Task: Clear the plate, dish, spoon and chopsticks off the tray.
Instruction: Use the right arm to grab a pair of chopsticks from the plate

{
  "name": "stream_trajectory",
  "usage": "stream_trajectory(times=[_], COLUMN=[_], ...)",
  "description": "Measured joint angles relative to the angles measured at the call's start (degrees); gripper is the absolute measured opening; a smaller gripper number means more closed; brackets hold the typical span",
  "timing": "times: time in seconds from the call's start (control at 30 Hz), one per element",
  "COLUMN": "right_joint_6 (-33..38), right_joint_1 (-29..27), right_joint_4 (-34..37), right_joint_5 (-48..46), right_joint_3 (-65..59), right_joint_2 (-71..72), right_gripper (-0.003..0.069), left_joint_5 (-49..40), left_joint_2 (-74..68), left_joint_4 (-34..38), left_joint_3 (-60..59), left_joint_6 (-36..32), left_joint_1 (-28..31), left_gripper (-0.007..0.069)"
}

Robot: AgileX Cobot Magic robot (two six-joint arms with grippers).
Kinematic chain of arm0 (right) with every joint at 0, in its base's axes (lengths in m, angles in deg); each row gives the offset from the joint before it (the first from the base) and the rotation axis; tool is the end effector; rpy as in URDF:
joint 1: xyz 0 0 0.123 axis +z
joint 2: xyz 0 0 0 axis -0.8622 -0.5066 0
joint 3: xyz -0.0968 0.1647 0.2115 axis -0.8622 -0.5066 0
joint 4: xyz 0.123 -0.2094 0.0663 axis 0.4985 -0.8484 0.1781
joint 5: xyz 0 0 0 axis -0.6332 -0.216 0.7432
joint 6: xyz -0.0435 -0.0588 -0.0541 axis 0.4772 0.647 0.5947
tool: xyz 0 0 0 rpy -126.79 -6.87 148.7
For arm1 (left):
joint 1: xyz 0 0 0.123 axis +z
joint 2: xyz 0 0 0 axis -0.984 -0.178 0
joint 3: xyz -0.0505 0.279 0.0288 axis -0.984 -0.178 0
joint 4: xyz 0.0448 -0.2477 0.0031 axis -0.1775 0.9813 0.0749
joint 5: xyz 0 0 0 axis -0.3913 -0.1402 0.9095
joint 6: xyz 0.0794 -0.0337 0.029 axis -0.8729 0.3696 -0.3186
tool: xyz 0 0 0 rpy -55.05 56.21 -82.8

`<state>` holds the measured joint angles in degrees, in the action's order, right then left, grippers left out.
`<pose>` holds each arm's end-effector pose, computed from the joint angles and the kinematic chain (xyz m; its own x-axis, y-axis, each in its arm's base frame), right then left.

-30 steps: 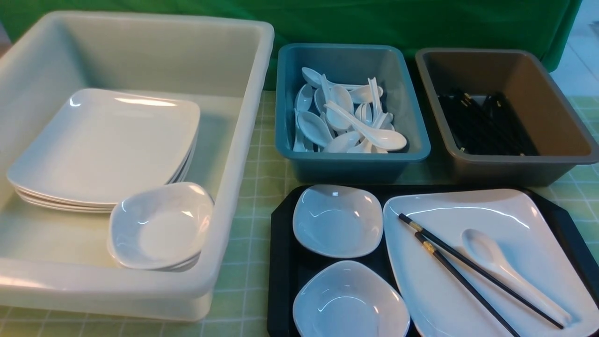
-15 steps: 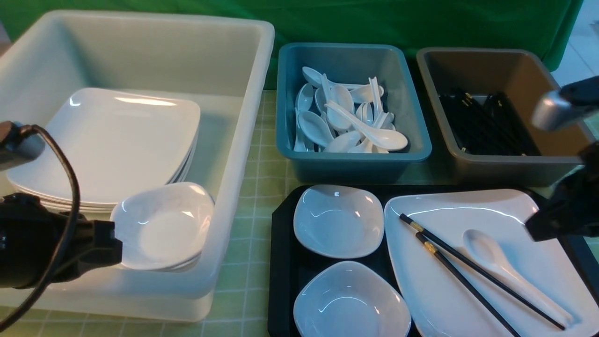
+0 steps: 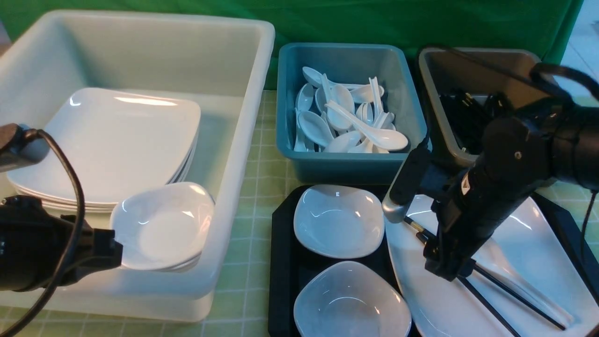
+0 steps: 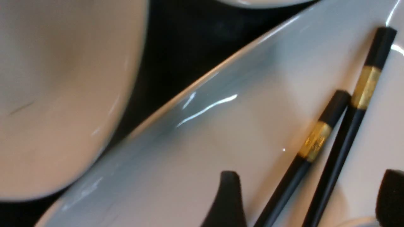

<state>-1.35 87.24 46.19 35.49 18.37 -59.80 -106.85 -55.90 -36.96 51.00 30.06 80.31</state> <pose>0.3007 0.1541 0.1962 -0.4836 -0.8472 -0.2201 -0.8350 0.5219 -0.1744 0.1689 -0.0302 0.2885 -0.8035 -0.1049 -0.5860 0.1242 0.9332 -0.3373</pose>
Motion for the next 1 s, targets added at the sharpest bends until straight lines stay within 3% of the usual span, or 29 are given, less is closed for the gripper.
stream_trajectory(times=[0.33,0.4,0.47,0.5,0.57,0.63,0.83,1.0], right_joint_6=[-2.66,-3.09,-3.15,-3.15,-3.45,-4.77,-9.71,-10.43], right_joint_1=[0.24,0.24,0.30,0.30,0.32,0.32,0.32,0.32], right_joint_4=[-1.22,-0.95,-0.42,-0.37,-0.08,-0.20,-0.11,2.86], right_joint_5=[2.61,1.80,1.21,1.12,-0.13,-1.10,-3.99,-3.88], right_joint_3=[1.90,2.23,2.23,2.23,2.23,2.23,2.17,2.17], right_joint_2=[-6.38,-6.68,-6.68,-6.68,-6.68,-6.63,-4.46,-1.14], right_gripper=[0.0567,0.0493,0.0371,0.0354,0.0141,0.0060,0.0045,0.0044], left_joint_5=[0.27,0.27,0.27,0.32,0.62,0.70,-0.12,-0.25], left_joint_2=[0.00,0.00,0.00,0.00,0.00,0.00,0.00,-1.25], left_joint_4=[-0.44,-0.48,-0.48,-0.48,-0.41,1.02,15.21,16.58], left_joint_3=[0.00,0.00,0.00,0.00,0.00,0.00,0.34,4.23], left_joint_6=[-0.12,-0.12,-0.12,-0.12,-1.28,-4.28,-18.74,-19.52], left_joint_1=[0.00,0.00,0.00,0.00,0.00,0.00,-0.56,-6.85], left_gripper=[-0.0017,-0.0017,-0.0017,-0.0017,-0.0017,-0.0017,-0.0017,-0.0017])
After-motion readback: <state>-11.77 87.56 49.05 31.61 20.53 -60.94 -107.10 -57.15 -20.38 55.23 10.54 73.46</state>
